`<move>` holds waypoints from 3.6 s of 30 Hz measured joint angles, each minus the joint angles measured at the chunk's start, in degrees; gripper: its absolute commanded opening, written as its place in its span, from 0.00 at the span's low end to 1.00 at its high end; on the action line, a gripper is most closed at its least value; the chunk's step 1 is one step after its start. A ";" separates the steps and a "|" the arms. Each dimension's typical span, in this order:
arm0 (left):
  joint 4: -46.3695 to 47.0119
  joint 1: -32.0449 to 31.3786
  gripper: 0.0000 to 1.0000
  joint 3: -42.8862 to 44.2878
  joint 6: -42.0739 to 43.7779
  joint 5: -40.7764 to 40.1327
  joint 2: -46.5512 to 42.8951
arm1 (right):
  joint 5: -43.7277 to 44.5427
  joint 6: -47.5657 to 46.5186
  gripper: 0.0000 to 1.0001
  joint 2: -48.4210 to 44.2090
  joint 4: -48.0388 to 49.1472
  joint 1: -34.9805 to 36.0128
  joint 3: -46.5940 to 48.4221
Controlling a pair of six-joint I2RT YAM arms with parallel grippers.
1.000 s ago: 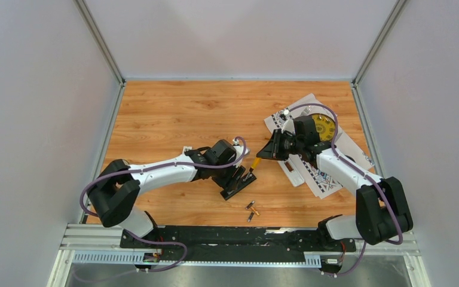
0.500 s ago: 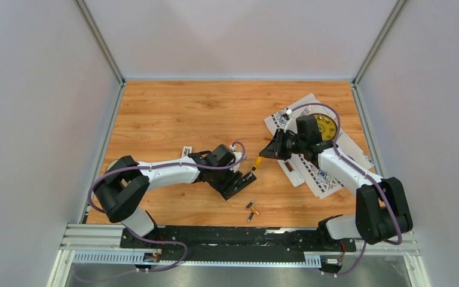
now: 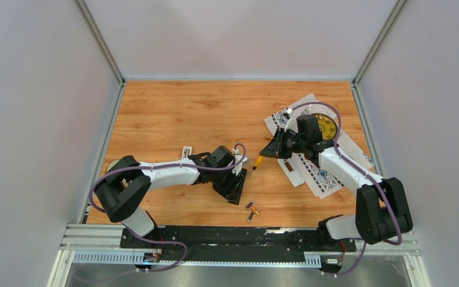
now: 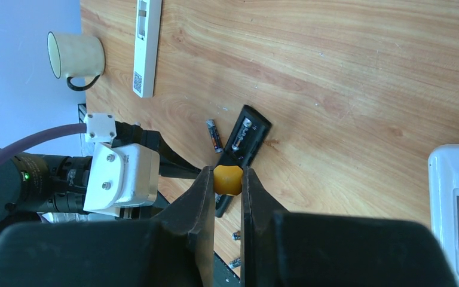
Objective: Unload the batteries from the remote control
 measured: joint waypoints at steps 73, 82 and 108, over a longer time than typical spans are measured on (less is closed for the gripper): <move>2.12 14.21 0.00 8.79 -6.05 3.74 11.13 | 7.34 4.42 0.00 17.84 9.92 9.07 8.96; 2.49 14.25 0.00 8.41 -6.29 3.78 11.02 | 6.23 7.61 0.00 19.52 14.03 8.37 8.00; -1.79 14.14 0.18 8.07 -3.17 0.22 2.91 | 3.34 8.90 0.00 21.44 11.41 9.97 14.97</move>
